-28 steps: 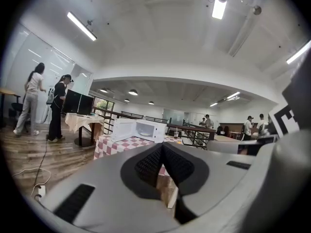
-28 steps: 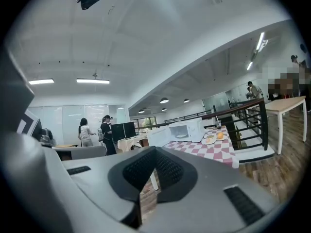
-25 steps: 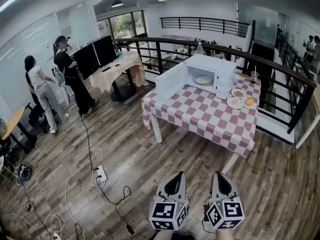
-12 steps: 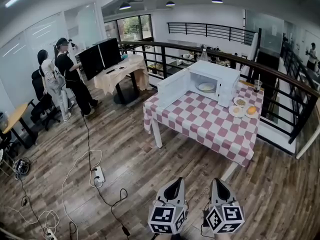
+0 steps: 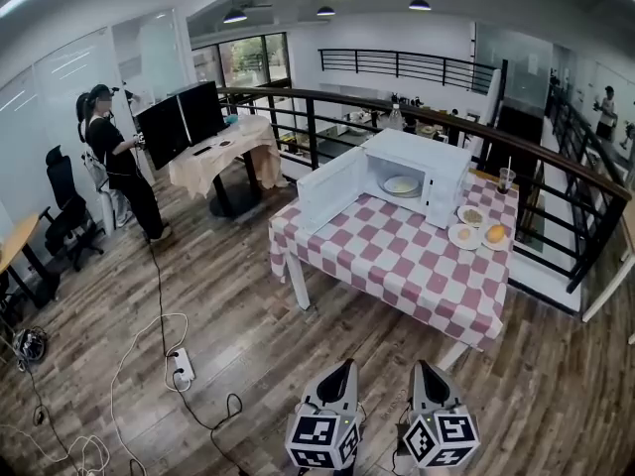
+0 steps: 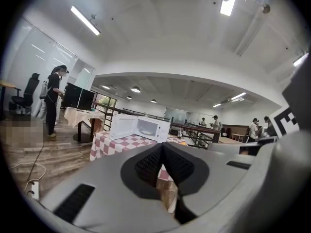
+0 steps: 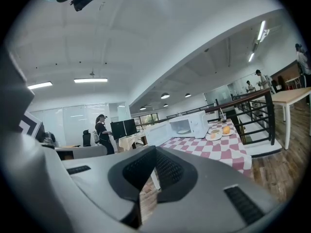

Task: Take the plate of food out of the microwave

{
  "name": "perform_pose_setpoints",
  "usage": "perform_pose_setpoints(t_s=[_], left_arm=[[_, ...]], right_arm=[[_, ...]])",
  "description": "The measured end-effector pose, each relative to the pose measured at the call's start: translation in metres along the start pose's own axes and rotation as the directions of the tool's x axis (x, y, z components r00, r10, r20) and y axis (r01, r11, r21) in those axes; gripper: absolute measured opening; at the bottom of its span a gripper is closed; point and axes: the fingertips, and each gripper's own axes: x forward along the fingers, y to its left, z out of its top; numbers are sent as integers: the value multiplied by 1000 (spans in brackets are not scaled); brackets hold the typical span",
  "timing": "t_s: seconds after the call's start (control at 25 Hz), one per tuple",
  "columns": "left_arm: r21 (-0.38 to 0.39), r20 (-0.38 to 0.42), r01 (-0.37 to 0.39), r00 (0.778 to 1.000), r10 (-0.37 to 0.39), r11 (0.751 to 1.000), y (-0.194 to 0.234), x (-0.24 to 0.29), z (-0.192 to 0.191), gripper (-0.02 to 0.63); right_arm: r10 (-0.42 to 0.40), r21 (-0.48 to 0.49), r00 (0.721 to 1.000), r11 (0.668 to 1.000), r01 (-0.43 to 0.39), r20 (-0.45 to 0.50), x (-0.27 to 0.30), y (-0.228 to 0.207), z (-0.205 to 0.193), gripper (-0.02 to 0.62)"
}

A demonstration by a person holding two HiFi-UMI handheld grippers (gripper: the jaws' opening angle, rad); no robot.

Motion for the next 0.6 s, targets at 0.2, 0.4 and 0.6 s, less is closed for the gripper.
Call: perform_pose_setpoints(t_s=[0.2, 0.4, 0.6], left_arm=[[-2, -6, 25, 1000, -25, 1000, 37, 53, 16, 11], [-18, -18, 57, 998, -57, 998, 77, 110, 37, 11], [-11, -22, 88, 996, -88, 996, 112, 158, 54, 11]], right_arm=[[-28, -2, 1000, 1000, 28, -7, 63, -2, 9, -6], [-56, 5, 998, 998, 56, -3, 128, -3, 26, -6], [-91, 17, 996, 996, 91, 8, 187, -5, 39, -6]])
